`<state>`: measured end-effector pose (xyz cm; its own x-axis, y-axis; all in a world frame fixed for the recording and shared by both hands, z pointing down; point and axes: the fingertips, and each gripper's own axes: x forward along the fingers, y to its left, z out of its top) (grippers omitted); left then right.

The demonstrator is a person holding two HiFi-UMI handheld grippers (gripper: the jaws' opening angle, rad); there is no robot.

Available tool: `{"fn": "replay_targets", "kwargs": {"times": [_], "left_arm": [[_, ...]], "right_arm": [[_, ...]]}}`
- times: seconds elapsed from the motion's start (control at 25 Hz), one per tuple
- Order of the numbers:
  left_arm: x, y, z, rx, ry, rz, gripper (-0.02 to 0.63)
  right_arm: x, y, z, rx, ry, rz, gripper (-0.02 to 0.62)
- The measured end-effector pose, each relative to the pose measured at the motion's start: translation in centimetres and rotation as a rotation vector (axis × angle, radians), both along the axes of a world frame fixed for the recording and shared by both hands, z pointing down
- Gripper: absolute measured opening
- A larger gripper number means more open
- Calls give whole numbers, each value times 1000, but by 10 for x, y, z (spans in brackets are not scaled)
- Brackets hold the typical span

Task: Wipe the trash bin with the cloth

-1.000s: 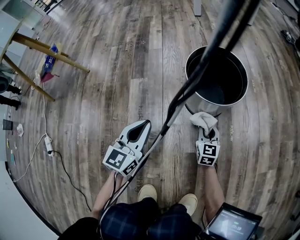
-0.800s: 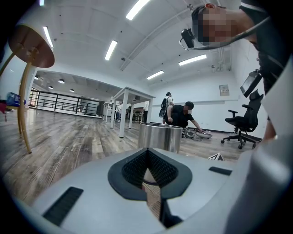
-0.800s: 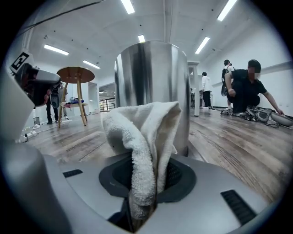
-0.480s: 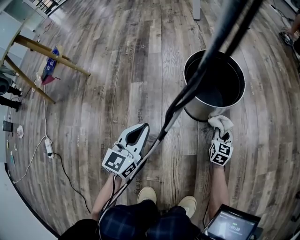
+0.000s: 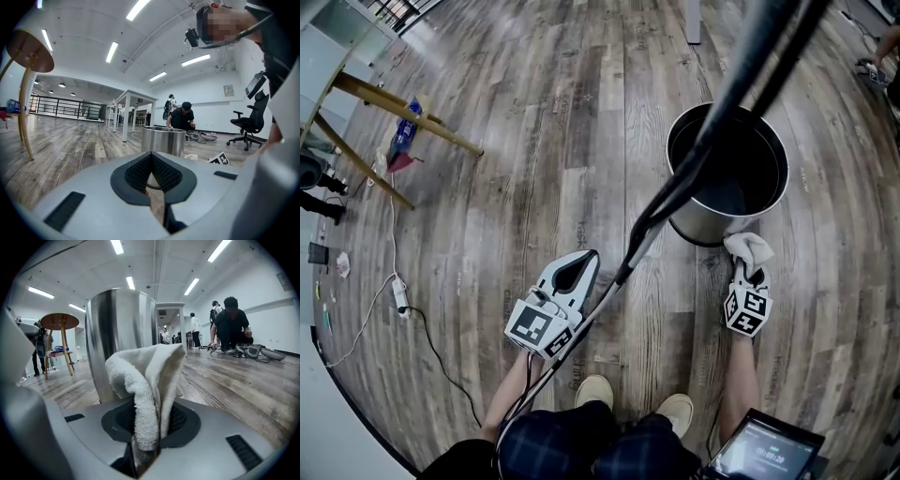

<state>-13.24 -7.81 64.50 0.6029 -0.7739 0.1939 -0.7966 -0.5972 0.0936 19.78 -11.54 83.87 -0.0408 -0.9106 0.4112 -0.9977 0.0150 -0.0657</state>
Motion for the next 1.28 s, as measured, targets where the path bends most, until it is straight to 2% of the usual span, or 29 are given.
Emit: {"fn": "replay_targets", "kwargs": {"times": [0.28,0.48,0.72,1.0,1.28], "left_arm": [[2,1,-3,5,2,2,-3],[4,1,-4,12,-2,12,-3],[6,4,-6,18,10,8,-3],[14,8,-8,23,19,34,-3],[10,9,-16,34,31,15,-3]], "right_arm": [[15,25,-44,73,-8,-7,92],[6,45,-91,140,-11,-55,92],[-30,68,-134,191,-40,-152,92],[-97,82,-155,203,-95,-288,92],[-109,87,-166,227,-115,-299,92]]}}
